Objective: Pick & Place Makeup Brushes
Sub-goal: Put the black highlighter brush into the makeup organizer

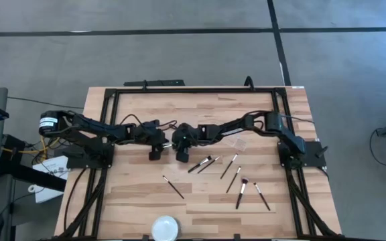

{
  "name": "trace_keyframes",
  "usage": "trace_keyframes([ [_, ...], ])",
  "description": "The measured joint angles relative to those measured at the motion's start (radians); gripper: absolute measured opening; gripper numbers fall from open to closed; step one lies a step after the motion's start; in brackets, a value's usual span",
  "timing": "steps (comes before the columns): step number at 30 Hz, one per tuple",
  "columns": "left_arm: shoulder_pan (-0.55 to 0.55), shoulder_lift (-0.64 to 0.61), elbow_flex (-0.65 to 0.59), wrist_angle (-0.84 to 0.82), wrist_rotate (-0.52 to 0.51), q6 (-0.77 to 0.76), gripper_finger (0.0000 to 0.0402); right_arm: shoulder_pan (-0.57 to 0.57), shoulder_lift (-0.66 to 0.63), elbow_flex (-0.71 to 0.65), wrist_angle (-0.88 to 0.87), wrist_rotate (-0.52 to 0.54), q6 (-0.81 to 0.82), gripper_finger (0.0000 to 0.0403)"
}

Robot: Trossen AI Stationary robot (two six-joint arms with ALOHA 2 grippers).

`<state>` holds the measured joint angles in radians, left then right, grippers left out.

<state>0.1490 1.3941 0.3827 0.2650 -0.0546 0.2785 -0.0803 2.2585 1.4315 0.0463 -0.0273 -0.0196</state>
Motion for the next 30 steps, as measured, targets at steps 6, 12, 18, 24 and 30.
trace_keyframes([
  [6, -0.003, -0.037, -0.001, -0.006, -0.02, -0.058, 0.0008, -0.007, 0.056, 0.004, 0.016, 0.0, 0.0, 0.0091],
  [12, -0.003, -0.101, -0.001, -0.025, -0.02, -0.084, 0.001, -0.008, 0.079, 0.007, 0.028, -0.001, -0.007, 0.0032],
  [18, -0.003, -0.14, -0.008, -0.045, -0.018, -0.157, 0.0012, -0.008, 0.085, 0.003, 0.073, -0.003, -0.013, 0.0032],
  [24, -0.004, -0.143, -0.082, -0.05, 0.042, -0.189, 0.0016, -0.006, 0.064, -0.009, 0.152, -0.027, -0.016, 0.0032],
  [30, -0.014, -0.143, -0.129, -0.04, 0.044, -0.19, 0.0061, -0.014, 0.027, -0.013, 0.128, -0.027, -0.034, 0.0032],
])
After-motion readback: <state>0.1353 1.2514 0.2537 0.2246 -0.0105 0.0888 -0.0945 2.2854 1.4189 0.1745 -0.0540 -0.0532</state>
